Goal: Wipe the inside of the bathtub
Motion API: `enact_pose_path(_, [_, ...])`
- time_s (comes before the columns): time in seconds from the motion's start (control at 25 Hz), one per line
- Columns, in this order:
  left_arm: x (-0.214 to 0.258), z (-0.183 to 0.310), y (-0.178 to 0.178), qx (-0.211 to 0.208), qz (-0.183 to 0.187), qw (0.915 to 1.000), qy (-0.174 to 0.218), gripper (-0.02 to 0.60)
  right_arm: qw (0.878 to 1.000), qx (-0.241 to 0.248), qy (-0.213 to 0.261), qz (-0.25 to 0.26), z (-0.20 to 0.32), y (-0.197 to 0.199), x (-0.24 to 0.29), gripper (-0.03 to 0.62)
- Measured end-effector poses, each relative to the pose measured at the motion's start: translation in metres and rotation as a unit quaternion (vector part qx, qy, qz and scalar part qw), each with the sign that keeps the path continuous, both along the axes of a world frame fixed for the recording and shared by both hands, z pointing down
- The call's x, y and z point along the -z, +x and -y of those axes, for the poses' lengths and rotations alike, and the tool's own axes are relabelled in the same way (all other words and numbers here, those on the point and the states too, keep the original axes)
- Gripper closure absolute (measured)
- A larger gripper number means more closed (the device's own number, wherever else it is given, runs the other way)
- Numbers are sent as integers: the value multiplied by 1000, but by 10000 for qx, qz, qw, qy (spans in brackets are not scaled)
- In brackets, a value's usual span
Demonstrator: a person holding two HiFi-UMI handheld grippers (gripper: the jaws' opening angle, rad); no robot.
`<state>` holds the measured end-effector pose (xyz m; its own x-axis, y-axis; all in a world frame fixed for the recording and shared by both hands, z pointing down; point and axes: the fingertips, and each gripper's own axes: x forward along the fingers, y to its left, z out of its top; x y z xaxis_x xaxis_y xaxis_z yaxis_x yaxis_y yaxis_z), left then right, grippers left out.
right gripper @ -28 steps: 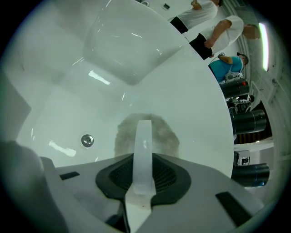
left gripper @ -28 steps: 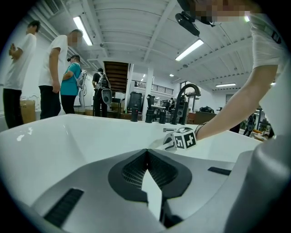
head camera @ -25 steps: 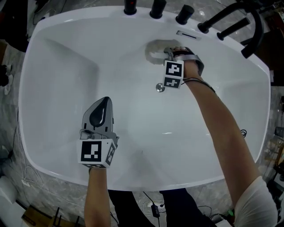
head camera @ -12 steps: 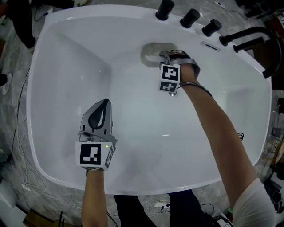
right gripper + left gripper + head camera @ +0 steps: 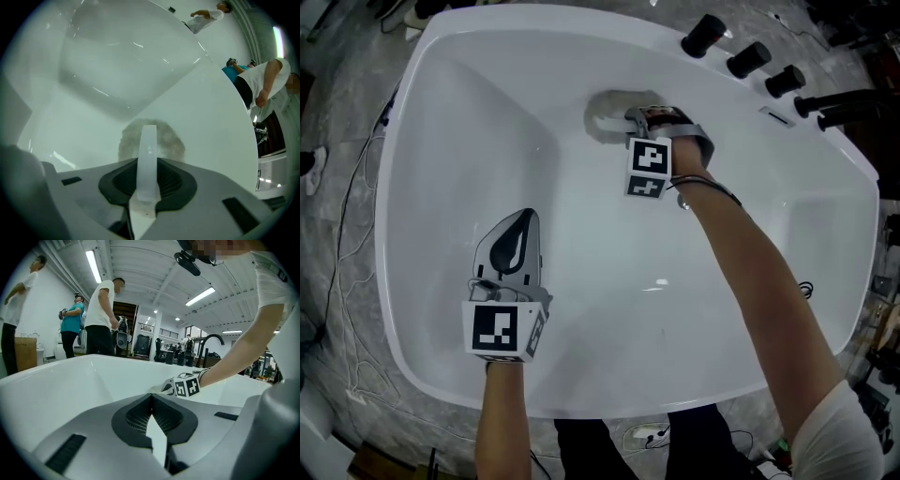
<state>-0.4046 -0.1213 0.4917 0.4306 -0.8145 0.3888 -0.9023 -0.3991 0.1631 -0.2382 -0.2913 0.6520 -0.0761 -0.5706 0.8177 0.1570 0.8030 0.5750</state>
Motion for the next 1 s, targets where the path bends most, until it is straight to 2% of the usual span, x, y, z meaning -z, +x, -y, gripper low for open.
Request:
enact_pose_path(0.32, [-9, 2, -41, 47, -32, 10000, -28, 574, 9998, 129, 44, 154, 7, -69, -9, 499])
enact_pose_path(0.68, [-23, 0, -77, 212, -105, 9997, -11, 574, 9988, 462, 133, 87, 12, -124, -32, 499])
enact_pose_path(1.0, [-29, -4, -86, 211, -157, 9996, 39, 574, 9951, 927, 256, -241, 11, -148, -59, 499])
